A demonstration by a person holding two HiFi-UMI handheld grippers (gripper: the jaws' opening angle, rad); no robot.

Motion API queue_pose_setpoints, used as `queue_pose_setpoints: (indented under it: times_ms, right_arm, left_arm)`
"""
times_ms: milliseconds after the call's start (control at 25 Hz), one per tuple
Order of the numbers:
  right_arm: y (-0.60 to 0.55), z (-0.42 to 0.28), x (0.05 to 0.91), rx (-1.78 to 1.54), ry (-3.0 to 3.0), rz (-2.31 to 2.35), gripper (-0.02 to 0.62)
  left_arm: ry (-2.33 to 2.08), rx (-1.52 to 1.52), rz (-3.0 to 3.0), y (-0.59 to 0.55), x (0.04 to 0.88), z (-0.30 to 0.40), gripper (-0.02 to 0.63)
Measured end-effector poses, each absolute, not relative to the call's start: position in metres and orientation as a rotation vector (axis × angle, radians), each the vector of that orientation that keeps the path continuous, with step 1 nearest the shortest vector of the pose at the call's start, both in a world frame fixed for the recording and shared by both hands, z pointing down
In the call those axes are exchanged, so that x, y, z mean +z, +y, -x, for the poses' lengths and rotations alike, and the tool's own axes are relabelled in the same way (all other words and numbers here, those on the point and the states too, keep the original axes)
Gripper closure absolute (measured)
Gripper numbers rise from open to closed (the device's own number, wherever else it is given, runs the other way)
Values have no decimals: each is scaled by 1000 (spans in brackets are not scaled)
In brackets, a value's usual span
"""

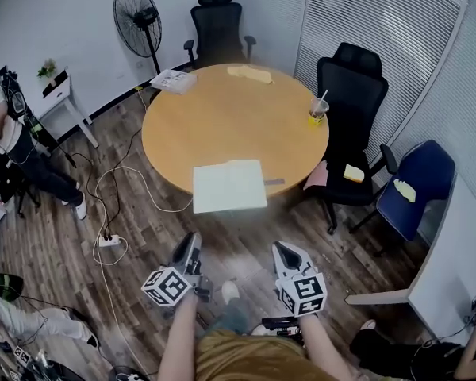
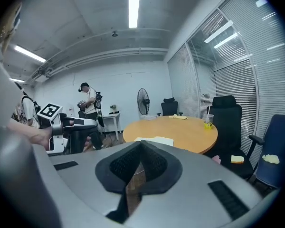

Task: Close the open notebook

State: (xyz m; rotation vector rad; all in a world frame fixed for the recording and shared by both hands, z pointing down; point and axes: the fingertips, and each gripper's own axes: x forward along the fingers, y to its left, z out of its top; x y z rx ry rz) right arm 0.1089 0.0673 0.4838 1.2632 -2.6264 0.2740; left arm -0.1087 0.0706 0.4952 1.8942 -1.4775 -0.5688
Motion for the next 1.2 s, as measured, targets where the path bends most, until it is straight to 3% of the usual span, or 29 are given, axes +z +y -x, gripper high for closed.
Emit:
queue_pose_setpoints:
  times_ms: [520, 1200]
  right_arm:
    - [-63, -43, 516, 346, -2562, -1301, 584]
    - [-111, -35, 511, 329, -2519, -1320, 584]
  left_arm:
    - [-1415, -451, -1832, -60, 557, 180, 456]
    - [-1398, -404, -1754, -106, 595, 201, 456]
